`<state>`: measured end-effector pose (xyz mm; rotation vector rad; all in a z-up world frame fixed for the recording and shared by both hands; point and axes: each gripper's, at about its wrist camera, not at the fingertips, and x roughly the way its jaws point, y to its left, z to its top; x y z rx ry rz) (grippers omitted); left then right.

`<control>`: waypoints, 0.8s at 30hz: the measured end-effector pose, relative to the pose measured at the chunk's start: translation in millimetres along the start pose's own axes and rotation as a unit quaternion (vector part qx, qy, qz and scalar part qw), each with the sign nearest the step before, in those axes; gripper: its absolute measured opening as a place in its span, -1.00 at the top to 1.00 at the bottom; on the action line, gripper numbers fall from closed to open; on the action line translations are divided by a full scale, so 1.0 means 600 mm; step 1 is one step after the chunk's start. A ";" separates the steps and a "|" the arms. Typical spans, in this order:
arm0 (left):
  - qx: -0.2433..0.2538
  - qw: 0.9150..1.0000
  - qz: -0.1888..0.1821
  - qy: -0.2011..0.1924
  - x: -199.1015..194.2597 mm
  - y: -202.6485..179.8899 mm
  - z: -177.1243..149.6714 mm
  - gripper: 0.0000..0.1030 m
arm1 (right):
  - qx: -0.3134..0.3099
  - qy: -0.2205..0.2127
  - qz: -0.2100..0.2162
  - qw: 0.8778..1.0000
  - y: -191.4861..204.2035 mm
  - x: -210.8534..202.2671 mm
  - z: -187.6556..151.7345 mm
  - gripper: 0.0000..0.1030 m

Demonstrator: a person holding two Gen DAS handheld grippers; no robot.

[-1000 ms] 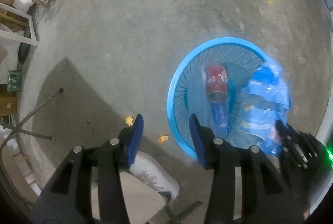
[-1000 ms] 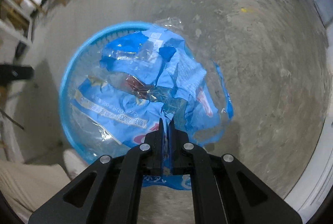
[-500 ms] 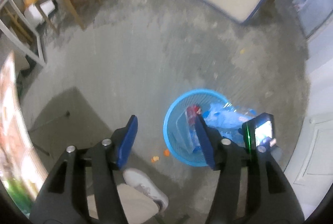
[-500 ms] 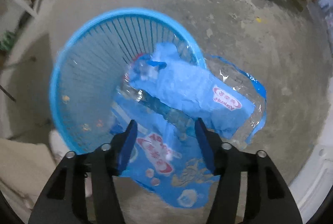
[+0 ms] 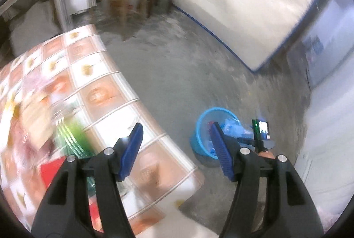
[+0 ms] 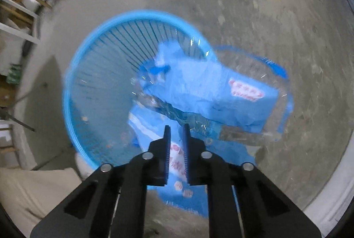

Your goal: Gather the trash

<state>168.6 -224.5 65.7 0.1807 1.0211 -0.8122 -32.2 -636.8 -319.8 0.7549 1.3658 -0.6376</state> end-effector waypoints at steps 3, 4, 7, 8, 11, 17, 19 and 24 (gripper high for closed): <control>-0.054 0.998 0.008 -0.027 -0.048 0.077 -0.038 -0.16 | -0.021 0.041 -0.057 0.997 0.026 0.059 0.021 0.85; -0.067 0.997 0.009 -0.032 -0.058 0.094 -0.047 -0.16 | -0.027 0.052 -0.071 0.996 0.034 0.076 0.026 0.85; -0.116 0.991 0.019 -0.058 -0.089 0.156 -0.075 -0.16 | -0.041 0.086 -0.115 0.989 0.056 0.128 0.043 0.87; -0.121 0.990 0.021 -0.063 -0.095 0.171 -0.079 -0.16 | -0.045 0.093 -0.123 0.987 0.060 0.139 0.045 0.87; -0.141 0.987 0.035 -0.073 -0.109 0.206 -0.094 -0.16 | -0.056 0.121 -0.162 0.978 0.075 0.183 0.058 0.87; -0.154 0.984 0.043 -0.076 -0.116 0.234 -0.104 -0.16 | -0.073 0.155 -0.214 0.962 0.089 0.245 0.075 0.87; -0.156 0.984 0.046 -0.072 -0.108 0.239 -0.104 -0.16 | -0.070 0.168 -0.221 0.958 0.091 0.265 0.080 0.87; -0.163 0.984 0.044 -0.065 -0.103 0.248 -0.110 -0.16 | -0.059 0.172 -0.216 0.959 0.091 0.269 0.081 0.71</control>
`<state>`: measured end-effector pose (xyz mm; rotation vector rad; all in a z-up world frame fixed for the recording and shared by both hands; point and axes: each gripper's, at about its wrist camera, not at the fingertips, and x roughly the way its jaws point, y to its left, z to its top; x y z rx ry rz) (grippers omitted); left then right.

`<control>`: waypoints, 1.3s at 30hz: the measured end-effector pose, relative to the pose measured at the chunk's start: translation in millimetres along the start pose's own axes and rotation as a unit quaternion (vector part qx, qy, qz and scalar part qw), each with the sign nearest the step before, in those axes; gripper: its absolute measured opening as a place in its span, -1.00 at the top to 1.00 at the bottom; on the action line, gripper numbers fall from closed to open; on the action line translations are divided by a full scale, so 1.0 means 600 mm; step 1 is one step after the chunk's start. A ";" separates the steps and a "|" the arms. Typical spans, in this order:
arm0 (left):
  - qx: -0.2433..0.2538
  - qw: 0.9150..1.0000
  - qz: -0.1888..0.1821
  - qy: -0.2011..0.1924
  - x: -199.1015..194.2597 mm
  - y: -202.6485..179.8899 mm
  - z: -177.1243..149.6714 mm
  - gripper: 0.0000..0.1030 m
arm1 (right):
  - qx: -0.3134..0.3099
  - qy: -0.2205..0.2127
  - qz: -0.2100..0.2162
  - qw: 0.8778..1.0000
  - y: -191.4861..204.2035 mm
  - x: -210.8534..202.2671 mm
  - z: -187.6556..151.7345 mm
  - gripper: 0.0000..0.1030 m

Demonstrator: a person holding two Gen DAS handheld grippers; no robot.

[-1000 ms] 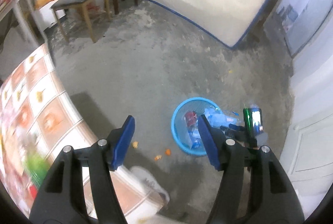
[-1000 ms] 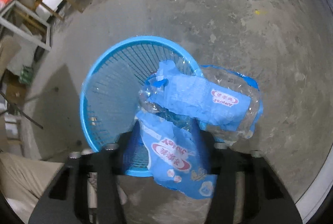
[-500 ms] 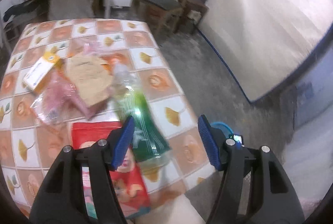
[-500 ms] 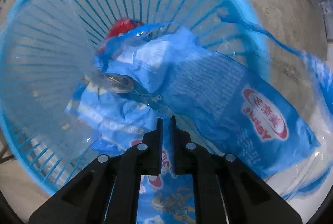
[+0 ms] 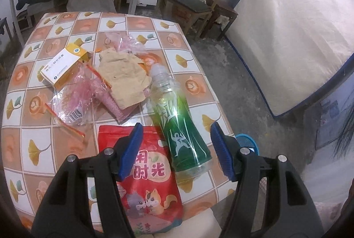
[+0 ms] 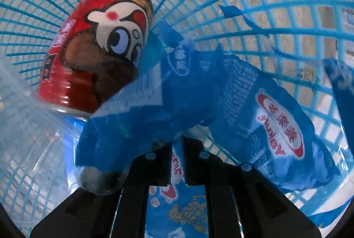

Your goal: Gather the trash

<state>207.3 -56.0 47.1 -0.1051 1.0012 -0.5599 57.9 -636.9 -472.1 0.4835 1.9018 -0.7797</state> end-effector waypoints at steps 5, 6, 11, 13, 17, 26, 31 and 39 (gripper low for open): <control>0.011 1.000 -0.008 -0.005 0.002 -0.006 0.000 -0.16 | 0.018 -0.063 0.062 0.996 -0.032 -0.085 -0.025 0.24; 0.013 1.000 -0.009 -0.005 0.001 -0.009 -0.001 -0.16 | 0.019 -0.075 0.070 0.995 -0.037 -0.102 -0.033 0.20; 0.016 1.000 -0.019 -0.001 0.000 -0.017 -0.009 -0.16 | 0.027 -0.156 0.144 0.977 -0.066 -0.196 -0.077 0.12; 0.015 1.000 -0.021 -0.001 -0.004 -0.016 -0.011 -0.16 | 0.030 -0.181 0.160 0.970 -0.068 -0.227 -0.099 0.12; 0.013 1.000 -0.023 -0.002 -0.008 -0.014 -0.014 -0.16 | 0.053 -0.199 0.191 0.960 -0.077 -0.246 -0.121 0.12; 0.008 1.000 -0.018 -0.001 -0.007 -0.008 -0.011 -0.16 | 0.076 -0.192 0.477 0.854 -0.051 -0.263 -0.107 -0.01; 0.005 1.000 -0.013 0.000 -0.004 -0.005 -0.010 -0.16 | 0.110 -0.175 0.468 0.859 -0.030 -0.231 -0.061 -0.01; 0.003 1.000 -0.007 0.001 -0.003 -0.004 -0.009 -0.16 | 0.168 -0.167 0.502 0.832 -0.028 -0.176 -0.063 0.64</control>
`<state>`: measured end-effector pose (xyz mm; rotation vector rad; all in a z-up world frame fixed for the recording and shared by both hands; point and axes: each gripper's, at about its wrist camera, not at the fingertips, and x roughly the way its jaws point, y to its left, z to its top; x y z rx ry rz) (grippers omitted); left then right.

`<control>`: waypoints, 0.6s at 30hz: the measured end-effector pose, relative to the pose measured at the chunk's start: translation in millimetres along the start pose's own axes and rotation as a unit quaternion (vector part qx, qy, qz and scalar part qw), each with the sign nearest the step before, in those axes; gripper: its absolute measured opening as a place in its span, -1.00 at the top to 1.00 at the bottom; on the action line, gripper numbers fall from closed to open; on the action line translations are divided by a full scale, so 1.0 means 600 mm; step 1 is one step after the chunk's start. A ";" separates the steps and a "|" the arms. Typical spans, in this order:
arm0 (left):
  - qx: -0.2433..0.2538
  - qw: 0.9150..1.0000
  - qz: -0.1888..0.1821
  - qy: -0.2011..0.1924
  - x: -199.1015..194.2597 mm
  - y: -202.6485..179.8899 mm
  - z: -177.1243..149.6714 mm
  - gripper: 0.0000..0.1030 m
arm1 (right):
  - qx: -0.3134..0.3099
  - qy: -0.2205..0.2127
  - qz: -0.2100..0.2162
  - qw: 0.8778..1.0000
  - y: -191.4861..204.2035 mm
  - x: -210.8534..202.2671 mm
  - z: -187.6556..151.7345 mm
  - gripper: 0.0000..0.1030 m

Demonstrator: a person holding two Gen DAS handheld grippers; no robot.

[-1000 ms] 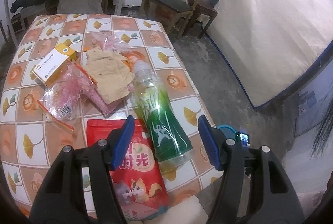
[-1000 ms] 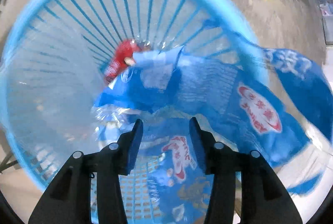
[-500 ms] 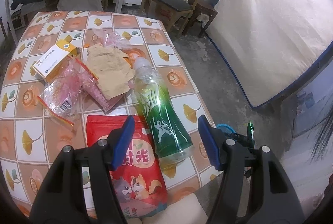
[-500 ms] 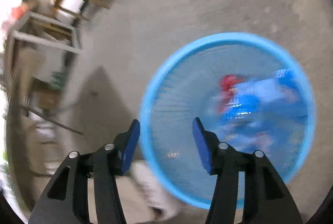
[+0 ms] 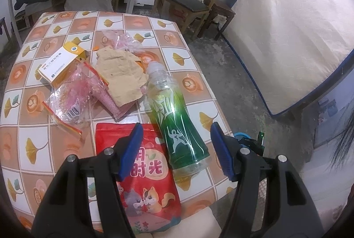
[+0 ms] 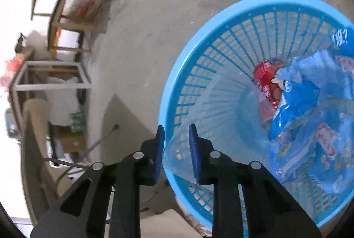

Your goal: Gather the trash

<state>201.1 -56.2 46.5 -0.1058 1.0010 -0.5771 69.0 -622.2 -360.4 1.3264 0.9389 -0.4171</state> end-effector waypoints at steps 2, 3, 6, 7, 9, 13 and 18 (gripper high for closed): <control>0.000 1.000 -0.001 0.002 0.001 -0.001 0.000 -0.16 | -0.001 -0.006 0.006 1.000 -0.003 -0.004 0.001 0.65; 0.001 1.000 -0.001 0.003 0.001 -0.002 0.000 -0.16 | -0.004 -0.010 0.008 1.000 -0.005 -0.009 0.000 0.66; 0.002 1.000 -0.002 0.004 0.002 -0.006 0.000 -0.16 | -0.012 -0.021 0.039 0.999 0.000 -0.027 -0.006 0.72; 0.003 1.000 -0.002 0.003 0.001 -0.006 0.000 -0.16 | -0.015 -0.030 0.066 0.997 0.001 -0.040 -0.011 0.72; 0.002 1.000 -0.002 0.003 0.002 -0.007 0.000 -0.16 | -0.029 -0.051 0.115 0.992 0.003 -0.062 -0.021 0.74; 0.002 1.000 -0.002 0.004 0.002 -0.007 -0.001 -0.16 | -0.037 -0.060 0.189 0.979 -0.023 -0.070 -0.046 0.84; 0.004 1.000 -0.001 0.004 0.000 -0.007 0.000 -0.16 | 0.008 -0.029 0.163 0.986 -0.085 -0.044 -0.079 0.85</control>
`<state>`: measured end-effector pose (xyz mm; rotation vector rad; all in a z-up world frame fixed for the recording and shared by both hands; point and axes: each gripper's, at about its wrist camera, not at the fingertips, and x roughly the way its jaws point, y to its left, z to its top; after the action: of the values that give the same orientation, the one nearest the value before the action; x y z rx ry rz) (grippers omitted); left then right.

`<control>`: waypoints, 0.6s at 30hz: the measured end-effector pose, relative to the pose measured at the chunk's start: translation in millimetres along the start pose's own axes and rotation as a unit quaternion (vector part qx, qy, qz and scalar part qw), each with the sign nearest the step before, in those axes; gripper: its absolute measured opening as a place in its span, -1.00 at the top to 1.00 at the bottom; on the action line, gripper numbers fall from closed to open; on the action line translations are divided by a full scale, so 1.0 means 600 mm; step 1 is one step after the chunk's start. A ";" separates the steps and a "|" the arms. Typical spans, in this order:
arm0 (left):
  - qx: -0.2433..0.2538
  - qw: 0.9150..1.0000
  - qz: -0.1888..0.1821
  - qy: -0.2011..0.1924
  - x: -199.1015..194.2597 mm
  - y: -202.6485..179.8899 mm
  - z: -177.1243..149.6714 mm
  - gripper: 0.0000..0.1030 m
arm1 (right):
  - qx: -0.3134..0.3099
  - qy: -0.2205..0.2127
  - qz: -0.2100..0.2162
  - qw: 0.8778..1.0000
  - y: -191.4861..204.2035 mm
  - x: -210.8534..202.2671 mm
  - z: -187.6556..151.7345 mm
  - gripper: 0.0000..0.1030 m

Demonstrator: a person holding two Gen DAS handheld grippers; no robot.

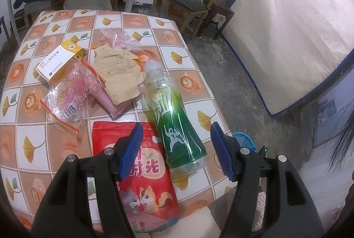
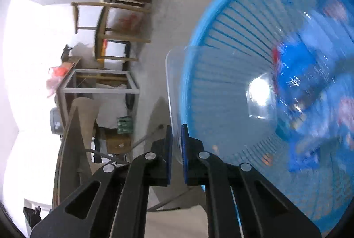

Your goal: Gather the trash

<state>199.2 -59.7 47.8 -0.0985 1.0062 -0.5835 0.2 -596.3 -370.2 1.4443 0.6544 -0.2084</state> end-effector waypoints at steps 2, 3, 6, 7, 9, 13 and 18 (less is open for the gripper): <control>0.000 1.000 0.000 -0.001 0.001 0.000 0.000 -0.16 | 0.006 0.000 -0.018 1.000 -0.013 -0.011 -0.012 0.86; 0.000 1.000 0.001 -0.002 0.001 0.000 -0.001 -0.16 | 0.005 0.002 -0.030 1.000 -0.014 -0.009 -0.014 0.87; -0.001 1.000 0.000 -0.002 0.001 0.001 -0.002 -0.16 | -0.015 0.025 -0.106 0.994 -0.016 -0.014 -0.022 0.87; -0.001 1.000 -0.001 -0.002 0.000 0.000 -0.002 -0.16 | -0.031 0.035 -0.125 0.991 -0.011 -0.014 -0.024 0.83; -0.002 1.000 -0.002 -0.002 0.000 -0.001 -0.004 -0.16 | -0.060 0.045 -0.156 0.985 0.009 -0.019 -0.028 0.80; -0.003 1.000 -0.003 -0.003 -0.001 -0.001 -0.006 -0.16 | -0.110 0.018 -0.193 0.975 0.051 -0.058 -0.026 0.50; -0.004 1.000 -0.004 -0.001 -0.001 -0.002 -0.007 -0.16 | -0.145 -0.016 -0.350 0.925 0.065 -0.073 -0.003 0.57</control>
<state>195.1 -59.5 46.3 -0.1100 1.0061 -0.5866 -15.9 -599.9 -314.1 0.8738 1.1102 -0.6619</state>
